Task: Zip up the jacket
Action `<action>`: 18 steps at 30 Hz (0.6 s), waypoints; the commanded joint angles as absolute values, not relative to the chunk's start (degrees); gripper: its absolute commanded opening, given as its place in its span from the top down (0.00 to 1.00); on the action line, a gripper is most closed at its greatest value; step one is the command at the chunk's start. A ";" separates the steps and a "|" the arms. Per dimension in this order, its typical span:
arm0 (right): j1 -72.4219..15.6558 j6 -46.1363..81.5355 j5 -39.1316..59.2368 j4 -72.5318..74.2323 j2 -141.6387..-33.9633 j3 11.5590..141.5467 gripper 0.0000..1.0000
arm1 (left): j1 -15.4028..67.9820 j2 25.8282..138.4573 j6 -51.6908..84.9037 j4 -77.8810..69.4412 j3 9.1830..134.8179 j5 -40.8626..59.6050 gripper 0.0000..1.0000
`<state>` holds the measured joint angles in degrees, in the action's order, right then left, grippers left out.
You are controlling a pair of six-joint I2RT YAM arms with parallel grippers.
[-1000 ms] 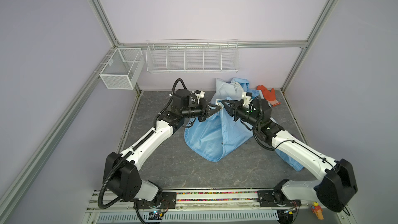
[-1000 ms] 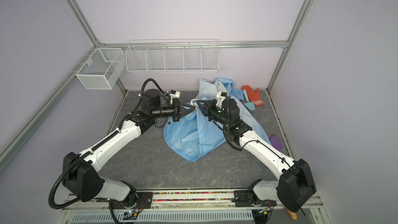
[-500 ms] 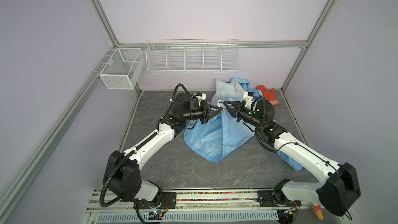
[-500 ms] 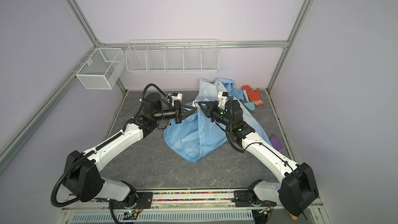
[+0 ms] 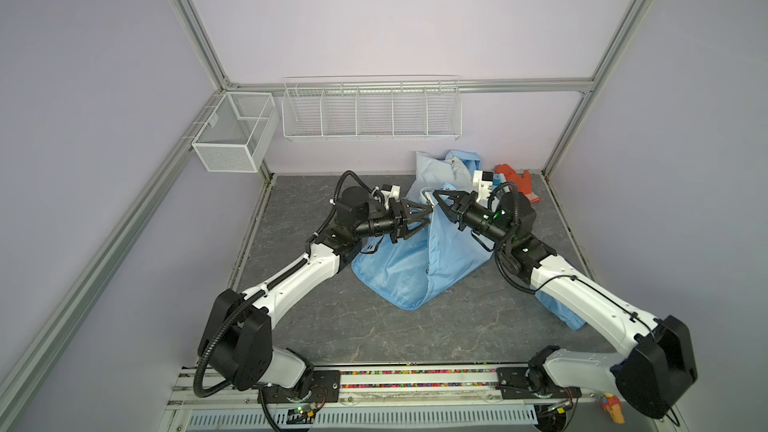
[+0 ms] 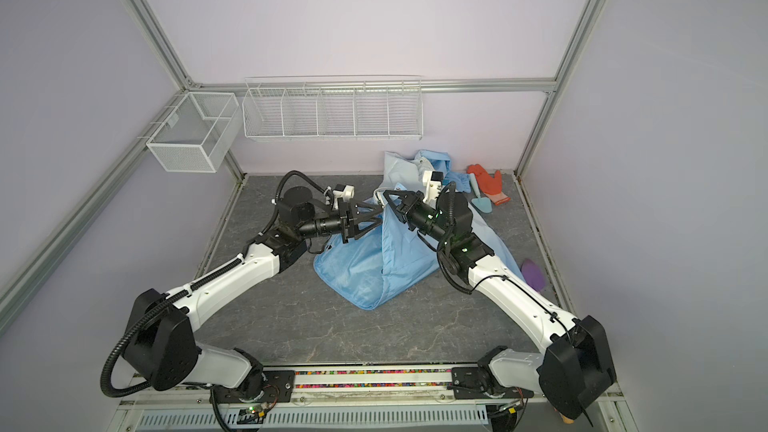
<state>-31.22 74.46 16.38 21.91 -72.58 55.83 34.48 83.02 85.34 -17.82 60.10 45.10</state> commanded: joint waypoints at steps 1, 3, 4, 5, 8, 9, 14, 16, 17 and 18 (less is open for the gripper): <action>-31.18 73.39 17.16 25.36 -71.50 57.52 0.94 | 34.57 80.78 88.03 -22.57 59.67 42.68 0.56; -31.17 73.39 16.79 24.77 -71.29 57.40 0.93 | 34.55 80.08 87.81 -22.50 59.23 42.55 0.53; -31.20 73.39 16.49 24.30 -71.10 57.39 0.93 | 34.55 79.33 87.65 -22.42 58.71 42.45 0.50; -31.16 73.30 16.14 24.04 -70.81 57.33 0.93 | 34.56 78.62 87.42 -21.82 58.18 42.21 0.47; -31.06 73.13 15.95 23.51 -70.58 57.39 0.93 | 34.60 76.90 87.10 -20.43 56.27 41.13 0.46; -31.11 73.13 15.99 23.47 -70.47 57.48 0.93 | 34.54 76.42 87.17 -20.08 55.72 40.61 0.46; -31.09 73.21 16.34 23.73 -70.40 57.48 0.93 | 34.54 75.35 90.62 -22.03 53.41 36.35 0.45; -31.14 73.13 16.28 23.78 -70.21 57.26 0.93 | 34.72 75.58 92.49 -22.95 53.19 35.16 0.43; -31.19 73.13 16.13 23.82 -70.08 57.08 0.93 | 35.04 75.60 93.23 -23.32 53.22 34.68 0.42; -31.19 73.08 15.88 23.82 -69.97 56.96 0.93 | 35.49 75.68 93.87 -23.62 53.33 34.15 0.42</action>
